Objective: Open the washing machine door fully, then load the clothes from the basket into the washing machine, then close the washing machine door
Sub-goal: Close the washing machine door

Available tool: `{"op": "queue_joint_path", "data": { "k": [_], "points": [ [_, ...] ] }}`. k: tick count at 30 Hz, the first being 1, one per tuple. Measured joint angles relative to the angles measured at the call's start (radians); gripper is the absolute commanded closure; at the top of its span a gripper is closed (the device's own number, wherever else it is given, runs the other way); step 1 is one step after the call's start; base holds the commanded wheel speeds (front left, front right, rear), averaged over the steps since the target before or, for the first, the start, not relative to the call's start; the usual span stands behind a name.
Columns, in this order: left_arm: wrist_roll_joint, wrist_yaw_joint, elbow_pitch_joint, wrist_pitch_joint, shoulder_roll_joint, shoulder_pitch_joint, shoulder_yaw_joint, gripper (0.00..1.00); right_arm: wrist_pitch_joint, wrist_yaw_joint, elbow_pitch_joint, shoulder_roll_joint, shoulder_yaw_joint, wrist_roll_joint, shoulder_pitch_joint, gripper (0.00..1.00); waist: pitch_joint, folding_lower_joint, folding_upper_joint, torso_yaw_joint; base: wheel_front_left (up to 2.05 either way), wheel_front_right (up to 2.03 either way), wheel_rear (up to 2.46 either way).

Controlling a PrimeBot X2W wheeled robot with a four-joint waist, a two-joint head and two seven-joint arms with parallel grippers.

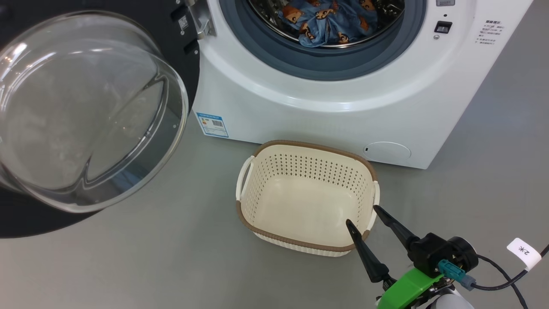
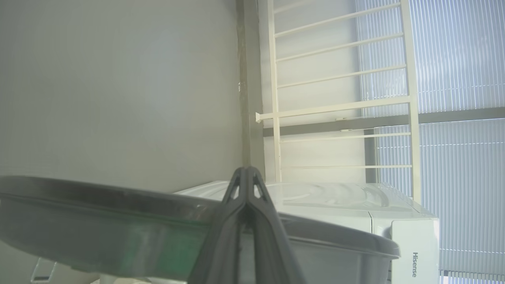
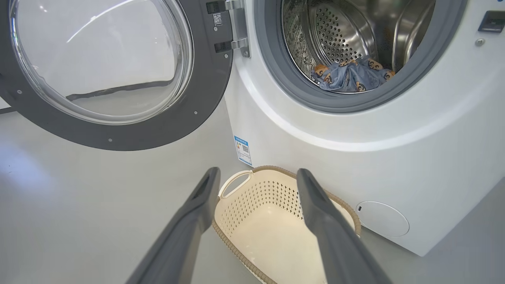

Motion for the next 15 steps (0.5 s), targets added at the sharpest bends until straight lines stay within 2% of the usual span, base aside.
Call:
{"op": "queue_joint_path", "data": {
  "k": [15],
  "points": [
    [0.000,-0.036,0.043,0.052,0.014,-0.024,-0.018,1.00,0.000,0.000,0.000,-0.002,-0.007,-0.025,-0.014,0.00,0.013,0.0000,0.0000,0.002,0.00,0.00,0.00]
  ]
}}
